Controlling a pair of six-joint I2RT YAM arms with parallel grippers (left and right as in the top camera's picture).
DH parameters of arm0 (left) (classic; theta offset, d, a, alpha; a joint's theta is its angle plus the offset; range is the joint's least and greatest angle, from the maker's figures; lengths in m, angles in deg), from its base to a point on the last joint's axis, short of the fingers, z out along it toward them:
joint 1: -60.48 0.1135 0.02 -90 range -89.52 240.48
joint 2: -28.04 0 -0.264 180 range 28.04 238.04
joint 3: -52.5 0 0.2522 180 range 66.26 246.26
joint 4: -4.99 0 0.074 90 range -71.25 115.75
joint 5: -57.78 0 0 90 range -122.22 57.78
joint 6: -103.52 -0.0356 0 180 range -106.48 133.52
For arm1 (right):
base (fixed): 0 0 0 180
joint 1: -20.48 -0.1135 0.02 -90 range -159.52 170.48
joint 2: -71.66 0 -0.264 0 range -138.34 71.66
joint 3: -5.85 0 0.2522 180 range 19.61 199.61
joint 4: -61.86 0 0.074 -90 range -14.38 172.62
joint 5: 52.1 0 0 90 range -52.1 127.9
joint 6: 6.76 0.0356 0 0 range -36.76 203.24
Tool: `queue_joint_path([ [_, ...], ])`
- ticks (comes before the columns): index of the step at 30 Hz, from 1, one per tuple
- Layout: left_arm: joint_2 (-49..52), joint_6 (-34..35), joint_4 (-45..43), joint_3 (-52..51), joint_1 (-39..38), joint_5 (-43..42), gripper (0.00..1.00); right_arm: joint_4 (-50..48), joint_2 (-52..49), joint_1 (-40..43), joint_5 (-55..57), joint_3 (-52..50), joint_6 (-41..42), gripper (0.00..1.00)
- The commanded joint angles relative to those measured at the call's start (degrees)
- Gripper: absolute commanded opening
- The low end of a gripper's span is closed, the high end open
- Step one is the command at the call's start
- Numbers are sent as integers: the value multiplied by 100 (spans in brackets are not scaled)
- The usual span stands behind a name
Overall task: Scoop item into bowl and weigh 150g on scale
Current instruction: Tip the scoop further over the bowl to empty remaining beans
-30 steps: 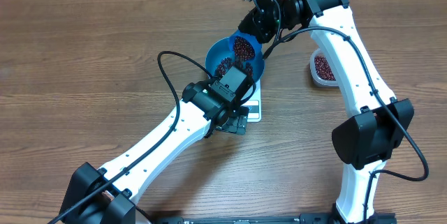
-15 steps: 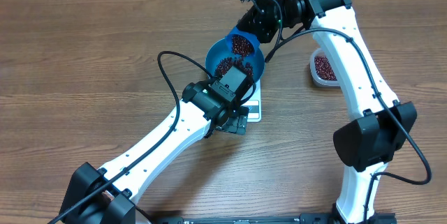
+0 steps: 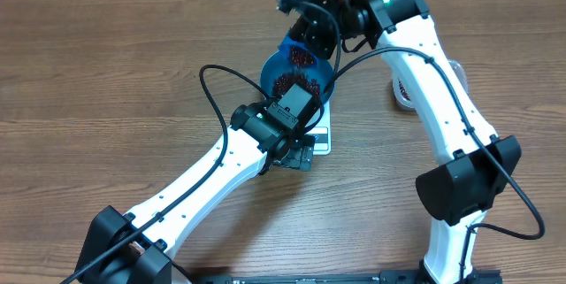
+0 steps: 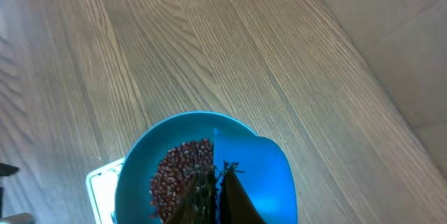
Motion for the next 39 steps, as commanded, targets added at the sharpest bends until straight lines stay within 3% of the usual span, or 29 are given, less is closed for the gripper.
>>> queue_joint_path([
  [1,-94,103,-7,96,11,94,99,-44,251,-68,376,212,-177,4],
  [19,-94,103,-9,96,11,94,100,-26,251,-109,588,210,-173,4],
  [22,-94,103,-7,96,11,94,100,39,251,-160,111,210,-175,4],
  [33,-94,103,-7,96,11,94,100,140,251,-262,940,210,-144,4],
  [37,-94,103,-7,96,11,94,100,219,251,-297,435,210,-101,4],
  [39,-94,103,-7,96,11,92,100,249,251,-326,704,210,-151,4],
])
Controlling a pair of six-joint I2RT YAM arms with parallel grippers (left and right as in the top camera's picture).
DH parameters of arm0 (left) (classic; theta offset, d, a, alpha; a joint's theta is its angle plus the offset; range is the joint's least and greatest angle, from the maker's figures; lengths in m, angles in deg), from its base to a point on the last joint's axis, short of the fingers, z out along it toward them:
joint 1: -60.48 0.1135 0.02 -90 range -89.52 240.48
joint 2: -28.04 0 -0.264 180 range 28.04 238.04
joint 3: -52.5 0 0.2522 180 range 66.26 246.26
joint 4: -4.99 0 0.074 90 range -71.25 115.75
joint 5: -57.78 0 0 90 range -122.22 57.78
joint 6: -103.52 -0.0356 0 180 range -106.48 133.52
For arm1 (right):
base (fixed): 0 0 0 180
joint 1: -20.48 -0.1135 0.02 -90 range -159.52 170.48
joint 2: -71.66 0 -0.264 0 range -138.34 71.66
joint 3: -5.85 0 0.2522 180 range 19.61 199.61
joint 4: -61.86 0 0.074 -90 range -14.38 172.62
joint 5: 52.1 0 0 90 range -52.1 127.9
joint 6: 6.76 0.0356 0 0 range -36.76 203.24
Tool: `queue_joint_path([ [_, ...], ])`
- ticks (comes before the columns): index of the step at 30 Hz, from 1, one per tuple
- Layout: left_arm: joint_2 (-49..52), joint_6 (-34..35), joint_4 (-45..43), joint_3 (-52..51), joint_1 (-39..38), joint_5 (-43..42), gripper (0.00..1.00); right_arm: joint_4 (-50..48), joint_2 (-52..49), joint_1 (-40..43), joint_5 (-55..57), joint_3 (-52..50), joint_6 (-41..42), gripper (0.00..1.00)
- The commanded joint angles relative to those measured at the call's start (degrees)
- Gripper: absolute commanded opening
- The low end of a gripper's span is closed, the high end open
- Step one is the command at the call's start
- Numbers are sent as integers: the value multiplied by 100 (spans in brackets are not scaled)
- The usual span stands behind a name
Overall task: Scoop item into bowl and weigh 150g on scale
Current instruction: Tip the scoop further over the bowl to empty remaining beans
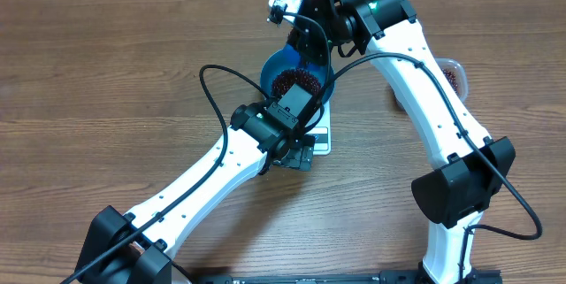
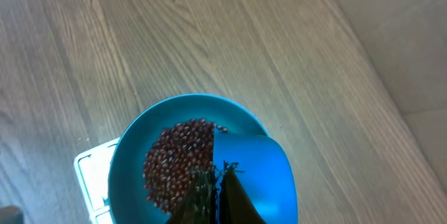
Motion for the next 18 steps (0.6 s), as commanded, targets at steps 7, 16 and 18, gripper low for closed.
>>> queue_joint_path([
  [7,-94,103,-4,96,11,94,100,-4,251,-136,-72,210,20,4],
  [16,-94,103,-4,96,11,92,100,-81,251,-181,640,210,271,4],
  [18,-94,103,-4,96,11,94,100,-149,251,-181,457,210,452,4],
])
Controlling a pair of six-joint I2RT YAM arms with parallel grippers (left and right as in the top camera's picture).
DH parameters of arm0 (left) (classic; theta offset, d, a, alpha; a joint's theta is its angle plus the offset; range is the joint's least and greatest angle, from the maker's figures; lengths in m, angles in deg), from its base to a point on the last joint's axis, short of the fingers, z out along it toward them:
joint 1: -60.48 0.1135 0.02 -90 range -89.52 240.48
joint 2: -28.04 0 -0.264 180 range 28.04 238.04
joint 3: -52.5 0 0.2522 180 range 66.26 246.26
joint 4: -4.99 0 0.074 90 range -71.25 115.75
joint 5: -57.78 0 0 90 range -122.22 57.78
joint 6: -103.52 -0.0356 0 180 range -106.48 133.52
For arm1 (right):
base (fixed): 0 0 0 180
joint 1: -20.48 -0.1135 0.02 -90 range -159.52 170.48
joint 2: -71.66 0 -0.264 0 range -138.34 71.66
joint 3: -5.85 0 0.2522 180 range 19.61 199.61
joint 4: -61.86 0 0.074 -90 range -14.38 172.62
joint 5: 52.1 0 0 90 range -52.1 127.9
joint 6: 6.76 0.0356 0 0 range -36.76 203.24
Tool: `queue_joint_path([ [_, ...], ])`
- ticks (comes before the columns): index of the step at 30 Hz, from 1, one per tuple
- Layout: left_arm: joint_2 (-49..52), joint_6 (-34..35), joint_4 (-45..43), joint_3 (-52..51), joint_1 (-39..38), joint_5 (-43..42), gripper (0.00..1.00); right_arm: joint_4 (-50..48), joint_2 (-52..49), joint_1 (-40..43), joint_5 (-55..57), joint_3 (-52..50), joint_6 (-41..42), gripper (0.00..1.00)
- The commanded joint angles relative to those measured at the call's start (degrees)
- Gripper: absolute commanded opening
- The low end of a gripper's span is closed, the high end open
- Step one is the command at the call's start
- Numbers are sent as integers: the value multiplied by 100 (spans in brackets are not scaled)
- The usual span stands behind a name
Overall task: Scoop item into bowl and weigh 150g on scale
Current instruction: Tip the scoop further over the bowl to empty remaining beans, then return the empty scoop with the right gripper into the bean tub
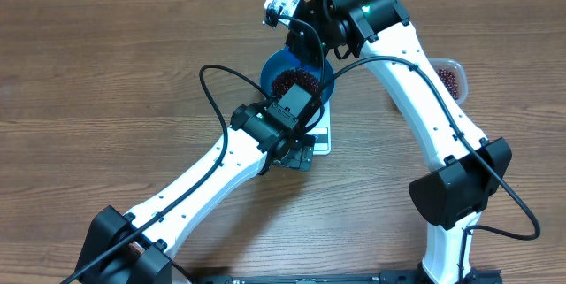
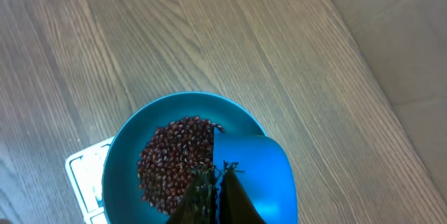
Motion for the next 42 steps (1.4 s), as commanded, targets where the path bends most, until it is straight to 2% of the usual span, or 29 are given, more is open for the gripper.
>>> queue_joint_path([
  [1,-94,103,-4,96,11,94,100,-74,251,-35,-52,210,264,4],
  [5,-94,101,-4,96,11,94,99,-120,251,-48,487,210,365,4],
  [9,-94,103,-7,96,11,92,100,-120,251,-101,-177,210,319,4],
  [12,-94,103,-4,96,11,94,100,-66,251,-125,334,210,160,4],
  [16,-94,103,-4,96,11,92,100,15,251,-129,-210,210,264,4],
  [26,-94,103,-4,96,11,92,100,-20,251,-101,-66,210,647,4],
  [33,-94,103,-4,96,11,94,100,-173,251,92,-195,210,1799,4],
  [39,-94,103,-4,96,11,94,100,-195,251,542,-1222,212,2553,4],
  [42,-94,103,-4,96,11,94,100,-195,254,994,-2129,212,2822,4],
])
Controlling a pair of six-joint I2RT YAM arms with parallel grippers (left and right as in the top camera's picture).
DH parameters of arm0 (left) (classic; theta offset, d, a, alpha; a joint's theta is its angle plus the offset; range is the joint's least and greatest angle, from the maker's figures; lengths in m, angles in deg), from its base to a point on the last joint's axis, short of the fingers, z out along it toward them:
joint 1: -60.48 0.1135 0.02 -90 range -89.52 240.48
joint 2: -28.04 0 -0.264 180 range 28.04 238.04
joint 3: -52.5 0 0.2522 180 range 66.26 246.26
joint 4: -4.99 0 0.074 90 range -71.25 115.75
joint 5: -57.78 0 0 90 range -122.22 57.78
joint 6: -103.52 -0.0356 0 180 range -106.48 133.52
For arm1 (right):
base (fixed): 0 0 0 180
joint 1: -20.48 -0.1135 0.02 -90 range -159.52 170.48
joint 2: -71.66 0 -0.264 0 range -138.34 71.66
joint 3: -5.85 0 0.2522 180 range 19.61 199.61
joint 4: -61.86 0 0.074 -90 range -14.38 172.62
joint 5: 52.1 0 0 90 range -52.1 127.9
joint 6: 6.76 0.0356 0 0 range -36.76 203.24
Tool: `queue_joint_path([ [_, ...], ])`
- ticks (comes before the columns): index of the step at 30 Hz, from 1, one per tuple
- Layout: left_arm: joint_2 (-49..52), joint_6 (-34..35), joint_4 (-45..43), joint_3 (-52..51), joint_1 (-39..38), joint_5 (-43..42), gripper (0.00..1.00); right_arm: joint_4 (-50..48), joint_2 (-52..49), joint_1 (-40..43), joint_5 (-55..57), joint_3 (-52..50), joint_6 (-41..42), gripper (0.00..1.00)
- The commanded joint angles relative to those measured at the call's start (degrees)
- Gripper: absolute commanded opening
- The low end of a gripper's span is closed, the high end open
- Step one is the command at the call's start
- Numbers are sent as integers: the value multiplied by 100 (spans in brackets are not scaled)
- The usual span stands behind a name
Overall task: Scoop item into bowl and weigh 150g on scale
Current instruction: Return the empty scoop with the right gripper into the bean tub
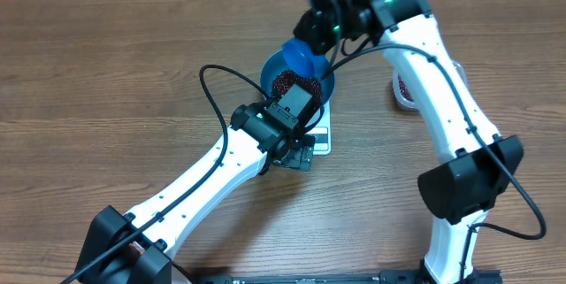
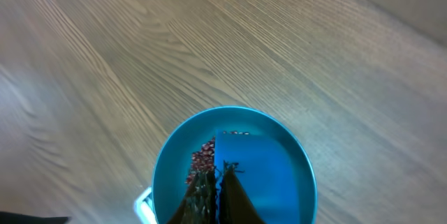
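Note:
A blue bowl [image 1: 265, 80] [image 2: 162, 172] holding dark red beans [image 1: 287, 80] [image 2: 204, 160] stands on a small white scale [image 1: 321, 140] [image 2: 144, 203]. My right gripper [image 2: 218, 167] is shut on a blue scoop [image 1: 301, 57] [image 2: 262, 175], which hangs over the far right part of the bowl and hides most of the beans in the right wrist view. The left gripper [image 1: 296, 153] sits low at the scale's near edge under its own wrist, so I cannot tell how its jaws stand.
A clear container of red beans [image 1: 404, 88] stands on the table right of the bowl, mostly behind the right arm. The left arm's black cable [image 1: 212, 89] loops over the table left of the bowl. Bare wood surrounds the scale.
The right wrist has swung from the bowl's far left side to its far right. The scoop now covers more of the bowl. The left arm, bowl and scale have not moved.
The right gripper held the scoop over the bowl, with beans piled inside. At the following two moments the wrist stood further left and more of the beans showed beside the scoop. Now it is back to the right, over the bowl. The left arm stayed at the scale.

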Motion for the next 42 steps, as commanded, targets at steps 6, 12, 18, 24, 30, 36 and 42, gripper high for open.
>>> queue_joint_path([
  [6,-94,101,-7,96,11,92,100,28,251,1233,-2028,203,540,4],
  [12,-94,101,-7,96,11,94,100,337,251,1878,-1943,201,535,4],
  [18,-94,101,-7,96,11,92,100,767,251,2430,-918,201,538,4],
  [24,-94,101,-9,96,11,92,100,1185,238,2806,297,188,538,4],
  [30,-94,101,-7,96,11,92,100,1147,227,2852,1462,-142,538,4],
  [36,-94,101,-9,96,11,94,100,767,227,2850,1816,-553,538,4],
  [42,-94,101,-7,96,11,94,100,590,227,2850,1816,-925,535,4],
])
